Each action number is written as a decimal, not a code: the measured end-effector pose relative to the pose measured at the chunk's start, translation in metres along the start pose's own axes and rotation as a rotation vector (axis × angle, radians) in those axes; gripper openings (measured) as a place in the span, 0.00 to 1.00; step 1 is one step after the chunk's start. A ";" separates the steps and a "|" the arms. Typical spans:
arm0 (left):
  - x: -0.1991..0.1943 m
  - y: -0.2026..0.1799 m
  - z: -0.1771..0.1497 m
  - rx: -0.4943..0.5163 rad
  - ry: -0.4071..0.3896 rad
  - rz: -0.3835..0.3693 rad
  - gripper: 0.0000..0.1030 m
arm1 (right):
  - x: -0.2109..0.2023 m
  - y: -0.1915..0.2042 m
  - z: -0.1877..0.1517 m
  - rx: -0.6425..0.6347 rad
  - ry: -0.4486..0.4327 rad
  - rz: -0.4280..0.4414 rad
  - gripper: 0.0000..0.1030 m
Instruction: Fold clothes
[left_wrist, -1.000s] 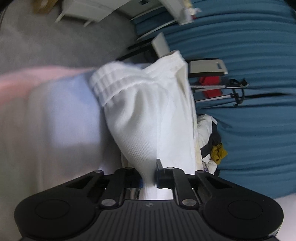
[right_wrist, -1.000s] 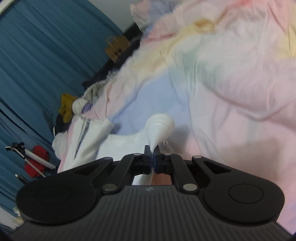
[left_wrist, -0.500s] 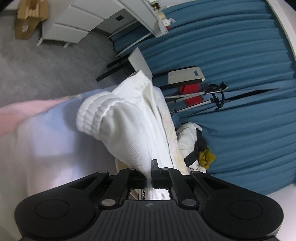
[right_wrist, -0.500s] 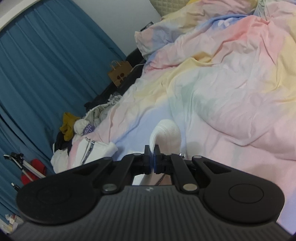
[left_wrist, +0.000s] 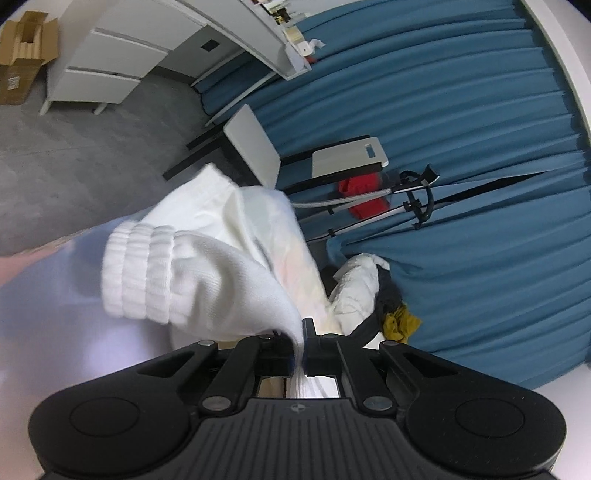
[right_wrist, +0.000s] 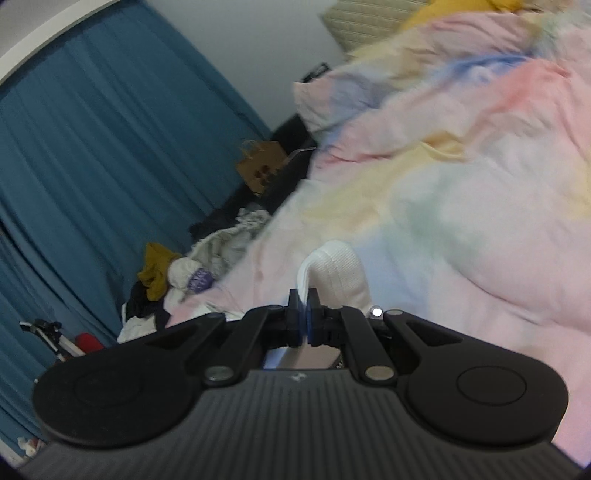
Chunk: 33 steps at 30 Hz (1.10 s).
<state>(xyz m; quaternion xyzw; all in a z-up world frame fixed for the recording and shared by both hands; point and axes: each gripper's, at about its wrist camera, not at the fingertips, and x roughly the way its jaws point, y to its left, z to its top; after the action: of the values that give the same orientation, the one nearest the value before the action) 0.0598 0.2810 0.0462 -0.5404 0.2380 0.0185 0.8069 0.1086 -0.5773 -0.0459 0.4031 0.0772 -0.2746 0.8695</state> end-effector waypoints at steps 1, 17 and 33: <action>0.011 -0.007 0.007 -0.006 -0.001 -0.004 0.03 | 0.008 0.012 0.006 0.002 0.007 0.016 0.05; 0.326 -0.067 0.097 0.064 0.009 0.232 0.04 | 0.304 0.209 -0.028 -0.459 0.198 -0.046 0.05; 0.268 -0.035 0.070 0.242 0.098 0.115 0.72 | 0.265 0.150 -0.021 -0.473 0.193 0.118 0.72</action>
<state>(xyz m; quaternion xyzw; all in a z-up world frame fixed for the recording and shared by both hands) 0.3325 0.2673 -0.0110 -0.4248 0.3082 0.0097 0.8512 0.4130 -0.5930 -0.0558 0.2167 0.1981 -0.1580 0.9428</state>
